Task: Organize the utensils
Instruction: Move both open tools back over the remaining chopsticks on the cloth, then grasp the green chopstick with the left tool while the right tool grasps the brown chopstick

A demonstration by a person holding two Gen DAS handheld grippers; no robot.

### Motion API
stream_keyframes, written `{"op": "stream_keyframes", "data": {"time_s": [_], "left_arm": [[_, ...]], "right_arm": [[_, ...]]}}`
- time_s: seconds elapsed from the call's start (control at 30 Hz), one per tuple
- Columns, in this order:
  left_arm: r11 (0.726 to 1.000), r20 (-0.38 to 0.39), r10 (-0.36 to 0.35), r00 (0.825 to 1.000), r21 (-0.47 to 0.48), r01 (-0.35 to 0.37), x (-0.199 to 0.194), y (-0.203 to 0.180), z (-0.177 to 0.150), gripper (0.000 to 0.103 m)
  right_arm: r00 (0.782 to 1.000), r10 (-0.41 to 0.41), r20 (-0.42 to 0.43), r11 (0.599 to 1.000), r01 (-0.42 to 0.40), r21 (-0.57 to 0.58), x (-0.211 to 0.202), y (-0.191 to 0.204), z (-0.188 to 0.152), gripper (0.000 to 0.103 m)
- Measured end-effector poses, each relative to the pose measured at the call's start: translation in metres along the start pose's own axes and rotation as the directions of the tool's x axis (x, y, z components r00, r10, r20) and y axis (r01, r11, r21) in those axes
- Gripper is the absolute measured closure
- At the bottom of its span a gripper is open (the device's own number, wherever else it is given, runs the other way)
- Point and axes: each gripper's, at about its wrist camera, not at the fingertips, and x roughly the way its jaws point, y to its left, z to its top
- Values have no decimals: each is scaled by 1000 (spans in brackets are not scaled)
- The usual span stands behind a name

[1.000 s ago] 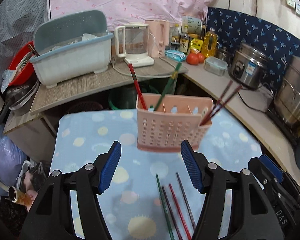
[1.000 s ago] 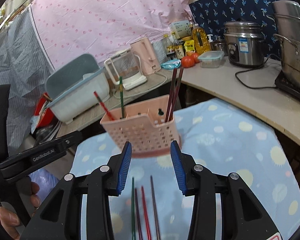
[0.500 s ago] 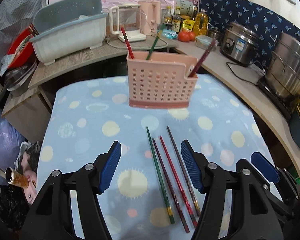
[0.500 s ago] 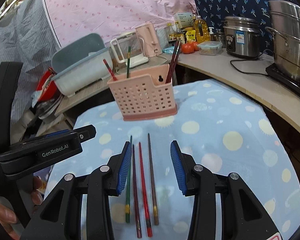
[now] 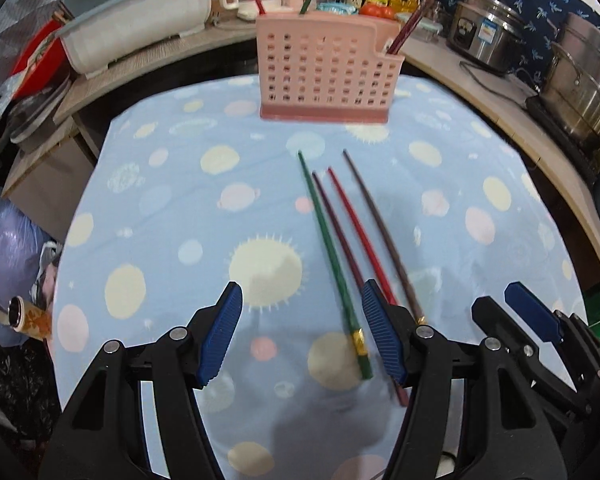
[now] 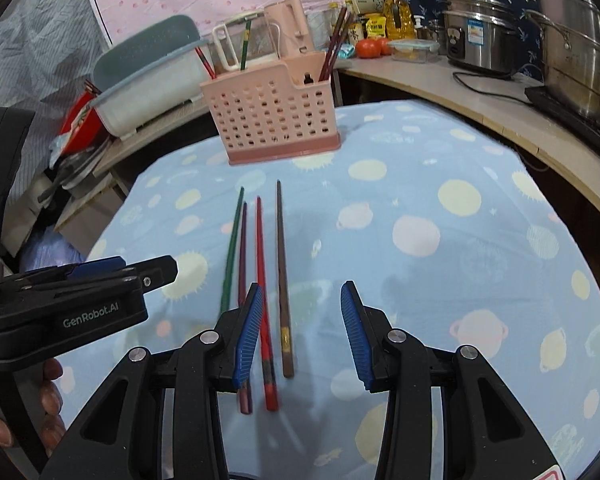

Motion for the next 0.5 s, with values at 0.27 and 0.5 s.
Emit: {"op": "stream_keyframes", "data": {"time_s": [0.27, 0.5], "left_arm": [[1000, -82, -21, 996, -24, 19, 23, 7, -28, 44], [999, -107, -37, 994, -21, 34, 31, 3, -37, 44]], "right_arm": [[997, -3, -73, 1000, 2, -20, 22, 1, -21, 67], [994, -9, -109, 999, 4, -47, 37, 6, -28, 81]]}}
